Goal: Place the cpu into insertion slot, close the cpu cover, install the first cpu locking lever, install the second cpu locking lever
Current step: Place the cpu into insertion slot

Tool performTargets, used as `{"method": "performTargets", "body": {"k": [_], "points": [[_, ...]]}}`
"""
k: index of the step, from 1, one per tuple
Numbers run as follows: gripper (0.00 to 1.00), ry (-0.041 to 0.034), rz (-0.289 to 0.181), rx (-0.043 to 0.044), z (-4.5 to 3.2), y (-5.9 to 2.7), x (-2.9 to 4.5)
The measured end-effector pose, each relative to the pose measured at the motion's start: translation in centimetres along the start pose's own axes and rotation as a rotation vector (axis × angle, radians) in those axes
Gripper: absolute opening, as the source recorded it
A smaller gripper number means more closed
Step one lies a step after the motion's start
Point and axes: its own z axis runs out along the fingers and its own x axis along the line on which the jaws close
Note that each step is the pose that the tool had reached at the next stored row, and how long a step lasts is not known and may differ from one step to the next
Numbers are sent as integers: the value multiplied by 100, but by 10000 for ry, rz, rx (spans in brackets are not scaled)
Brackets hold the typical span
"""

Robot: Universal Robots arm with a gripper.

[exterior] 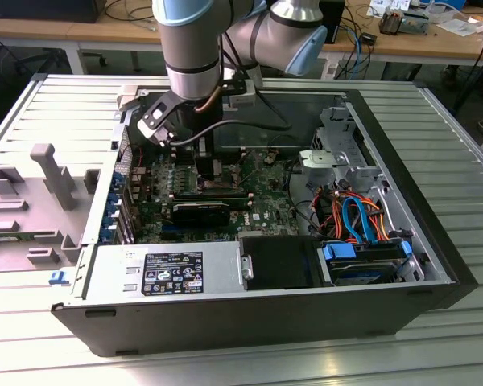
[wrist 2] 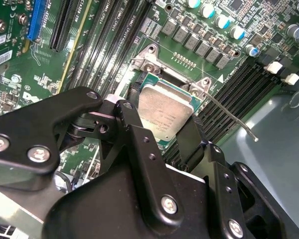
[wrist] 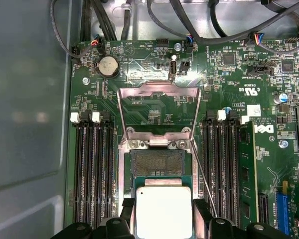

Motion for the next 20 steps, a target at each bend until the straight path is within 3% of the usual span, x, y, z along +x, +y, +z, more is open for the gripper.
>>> {"method": "performTargets", "body": {"k": [20], "points": [[55,-1,0,0,17,-43,0]]}}
